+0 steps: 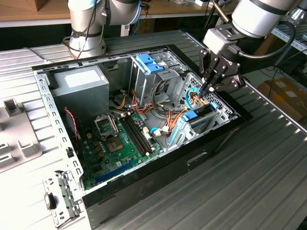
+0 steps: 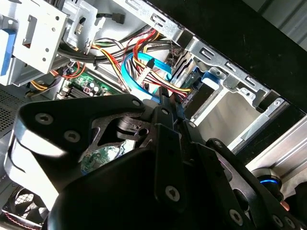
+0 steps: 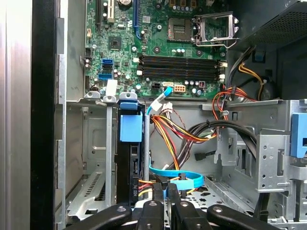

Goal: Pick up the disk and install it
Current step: 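Insert the second disk wire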

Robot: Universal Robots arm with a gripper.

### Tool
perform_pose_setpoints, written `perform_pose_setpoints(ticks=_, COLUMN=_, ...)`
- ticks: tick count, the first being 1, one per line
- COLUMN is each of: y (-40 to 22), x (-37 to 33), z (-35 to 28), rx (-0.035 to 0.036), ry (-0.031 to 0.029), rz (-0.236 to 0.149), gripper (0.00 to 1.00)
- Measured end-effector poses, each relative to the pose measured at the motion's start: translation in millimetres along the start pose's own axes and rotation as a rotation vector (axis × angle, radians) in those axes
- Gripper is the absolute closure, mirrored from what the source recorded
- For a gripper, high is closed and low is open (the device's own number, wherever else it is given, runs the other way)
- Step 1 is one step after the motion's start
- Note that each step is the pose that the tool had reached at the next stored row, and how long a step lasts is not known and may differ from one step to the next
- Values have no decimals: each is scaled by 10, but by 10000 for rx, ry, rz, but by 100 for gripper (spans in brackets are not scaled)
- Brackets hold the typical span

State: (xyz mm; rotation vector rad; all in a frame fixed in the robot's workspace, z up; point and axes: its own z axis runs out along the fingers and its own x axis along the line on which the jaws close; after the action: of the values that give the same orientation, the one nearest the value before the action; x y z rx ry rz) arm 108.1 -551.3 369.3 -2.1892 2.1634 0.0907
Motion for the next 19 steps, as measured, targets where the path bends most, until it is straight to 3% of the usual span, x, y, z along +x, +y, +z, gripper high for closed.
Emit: perform_pose_setpoints(ticks=19, y=30, x=34, z=15, rx=0, ry=1, rz=0, gripper=84)
